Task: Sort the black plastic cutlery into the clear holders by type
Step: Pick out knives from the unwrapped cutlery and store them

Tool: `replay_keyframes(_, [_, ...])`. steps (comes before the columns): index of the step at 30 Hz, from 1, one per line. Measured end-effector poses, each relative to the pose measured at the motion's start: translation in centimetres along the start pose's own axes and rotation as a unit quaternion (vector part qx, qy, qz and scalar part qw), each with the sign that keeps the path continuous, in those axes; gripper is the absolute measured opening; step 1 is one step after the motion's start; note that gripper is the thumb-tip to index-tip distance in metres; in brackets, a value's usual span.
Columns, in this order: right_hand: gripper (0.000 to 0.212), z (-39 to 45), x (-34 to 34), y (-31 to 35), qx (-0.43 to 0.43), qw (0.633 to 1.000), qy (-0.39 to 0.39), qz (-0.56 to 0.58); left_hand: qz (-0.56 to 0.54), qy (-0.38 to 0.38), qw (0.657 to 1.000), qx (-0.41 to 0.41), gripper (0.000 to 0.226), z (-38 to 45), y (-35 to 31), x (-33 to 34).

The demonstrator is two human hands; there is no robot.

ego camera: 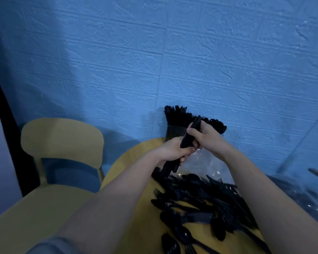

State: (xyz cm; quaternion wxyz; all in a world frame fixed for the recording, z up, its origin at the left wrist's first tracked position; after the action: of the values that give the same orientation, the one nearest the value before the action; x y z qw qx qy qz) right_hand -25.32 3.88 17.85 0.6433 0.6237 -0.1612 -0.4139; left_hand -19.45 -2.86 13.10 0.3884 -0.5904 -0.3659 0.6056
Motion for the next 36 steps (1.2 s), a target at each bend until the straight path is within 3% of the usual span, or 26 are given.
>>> replay_keyframes(7, [0.010,5.4,-4.0,-0.8,-0.027,0.989,-0.141,-0.019,0.058,-0.115,0.992,0.017,0.021,5.1,1.0,-4.1])
replay_keyframes(11, [0.010,7.7,-6.5,0.3,-0.073,0.975,-0.208,-0.039,0.266,-0.274,0.924,0.007,0.028,6.4,3.7,-8.6])
replay_keyframes(16, [0.009,9.6,-6.7,1.8,-0.153,0.956,-0.247,-0.043,0.485,-0.191,0.852,-0.043,0.049,9.2,6.5,-7.9])
replay_keyframes(21, [0.012,12.0,-5.3,0.7,-0.173,0.955,-0.234,-0.057,0.451,-0.201,0.868,-0.039,0.044,9.6,6.8,-8.3])
replay_keyframes(31, [0.021,14.7,-0.6,-2.5,-0.158,0.955,-0.108,-0.226,0.398,-0.229,0.888,-0.006,0.040,9.5,7.1,-8.4])
replay_keyframes(36, [0.027,15.2,-1.6,-1.5,-0.151,0.957,-0.148,-0.199,0.397,-0.225,0.890,0.004,0.040,9.4,7.1,-8.3])
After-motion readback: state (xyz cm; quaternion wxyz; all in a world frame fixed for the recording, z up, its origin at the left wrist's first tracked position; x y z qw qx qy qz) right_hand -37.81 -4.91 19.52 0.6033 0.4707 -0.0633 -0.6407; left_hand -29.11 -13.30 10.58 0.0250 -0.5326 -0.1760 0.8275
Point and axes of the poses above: each hand's wrist, its own z-axis towards the middle knuckle, its own x-axis out of the palm, y = z × x, the point moved 7 cm from there along z, towards the middle knuckle, and after that the axes turned 13 degrees about z, right-handed, at the moved point
